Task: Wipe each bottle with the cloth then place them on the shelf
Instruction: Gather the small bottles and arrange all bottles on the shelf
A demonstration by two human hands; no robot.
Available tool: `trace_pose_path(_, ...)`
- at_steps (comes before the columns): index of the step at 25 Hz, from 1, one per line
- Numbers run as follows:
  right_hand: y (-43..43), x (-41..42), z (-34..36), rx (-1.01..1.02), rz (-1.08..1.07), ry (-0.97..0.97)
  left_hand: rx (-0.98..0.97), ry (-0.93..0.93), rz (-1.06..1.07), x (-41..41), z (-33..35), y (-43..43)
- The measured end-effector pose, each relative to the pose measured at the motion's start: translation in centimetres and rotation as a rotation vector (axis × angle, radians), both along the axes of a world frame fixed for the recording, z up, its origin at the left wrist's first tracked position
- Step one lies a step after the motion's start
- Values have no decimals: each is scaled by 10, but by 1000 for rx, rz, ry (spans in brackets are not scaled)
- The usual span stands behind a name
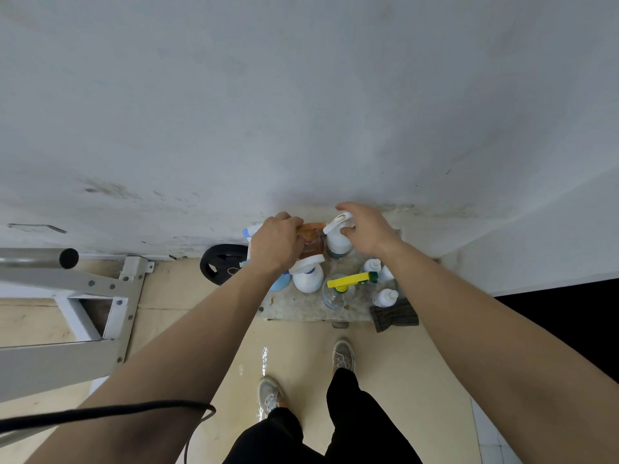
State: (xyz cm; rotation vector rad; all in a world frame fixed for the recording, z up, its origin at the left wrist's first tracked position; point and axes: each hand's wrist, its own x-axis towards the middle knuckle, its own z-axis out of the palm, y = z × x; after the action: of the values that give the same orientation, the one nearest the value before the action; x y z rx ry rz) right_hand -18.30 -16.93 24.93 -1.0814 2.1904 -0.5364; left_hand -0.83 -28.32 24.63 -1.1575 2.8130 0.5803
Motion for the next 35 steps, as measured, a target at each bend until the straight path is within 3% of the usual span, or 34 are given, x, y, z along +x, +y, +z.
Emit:
trace_pose_path(4,24,10,5,-7,-241,-66,9,89,36,1,10,15)
trace_pose_path(6,45,18,7,-7,-262,-68,64,117,-32,2,12,26)
trace_pose_path(10,75,38,13,67,69,-75,101,157,-128,11,10,50)
trace_pose_path(12,75,46,14,115,237,66,12,105,-95,14,8,54)
trace_pose_path(15,68,54,13,142,275,269,-69,-64,-81,17,4,51)
trace_pose_path(22,58,61,10,196,-114,142,-90,-144,-34,28,-2,38)
trace_pose_path(29,46,60,8,109,-653,-235,-130,-157,-98,30,-3,32)
trace_pose_path(35,39,68,-2,28,-907,-480,-160,-163,-88,33,-3,32)
